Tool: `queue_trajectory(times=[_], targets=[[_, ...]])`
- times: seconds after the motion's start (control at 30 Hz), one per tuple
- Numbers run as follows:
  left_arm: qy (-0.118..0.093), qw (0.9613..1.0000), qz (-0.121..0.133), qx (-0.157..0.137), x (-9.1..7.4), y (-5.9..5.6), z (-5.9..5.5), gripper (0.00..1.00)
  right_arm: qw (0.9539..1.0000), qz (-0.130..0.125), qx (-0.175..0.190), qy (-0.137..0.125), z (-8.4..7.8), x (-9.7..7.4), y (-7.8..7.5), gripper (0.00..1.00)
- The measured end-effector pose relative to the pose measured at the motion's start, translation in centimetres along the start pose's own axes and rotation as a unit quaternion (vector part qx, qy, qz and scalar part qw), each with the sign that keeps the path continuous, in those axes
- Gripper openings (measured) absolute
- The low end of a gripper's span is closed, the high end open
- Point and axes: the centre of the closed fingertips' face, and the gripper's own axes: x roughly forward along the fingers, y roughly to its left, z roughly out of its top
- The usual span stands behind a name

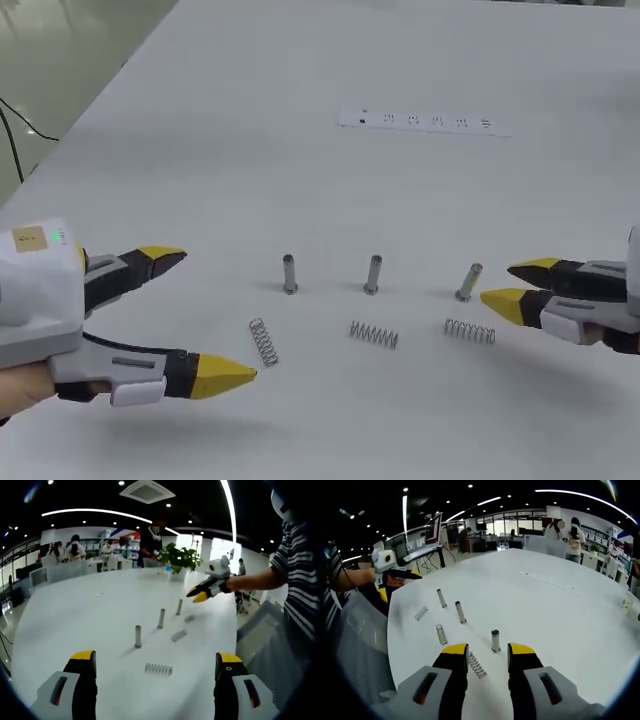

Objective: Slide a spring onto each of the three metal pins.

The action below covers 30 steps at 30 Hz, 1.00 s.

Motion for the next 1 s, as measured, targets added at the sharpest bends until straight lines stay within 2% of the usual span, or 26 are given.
queue_trajectory(times=[0.23,0.5,0.63,0.7,0.83,0.87,1.0], targets=[[0.001,1.0,-0.001,-0.002,-0.1,-0.1,-0.1,0.96,0.9998,0.008,-0.013,0.013,-0.6,-0.2,0.3,0.29],[0.001,1.0,0.003,-0.006,-0.2,-0.1,-0.4,0.96,0.9967,0.029,-0.058,0.049,-1.7,-0.1,0.9,0.28],[0.0,1.0,0.005,-0.004,-0.3,-0.1,-0.4,0.96,0.9897,0.047,-0.106,0.083,-2.7,0.0,1.4,0.28],[-0.002,1.0,0.005,-0.006,-0.3,-0.1,-0.3,0.96,0.987,0.052,-0.121,0.092,-2.9,0.1,1.6,0.27],[0.0,1.0,0.004,-0.004,-0.3,-0.1,-0.4,0.96,0.9787,0.066,-0.157,0.115,-3.4,0.4,2.1,0.26],[0.0,1.0,0.005,-0.003,-0.3,-0.1,-0.4,0.96,0.9754,0.069,-0.169,0.123,-3.6,0.4,2.2,0.26],[-0.001,1.0,0.006,-0.005,-0.4,-0.2,-0.4,0.96,0.9677,0.081,-0.196,0.136,-4.0,0.8,2.5,0.24]])
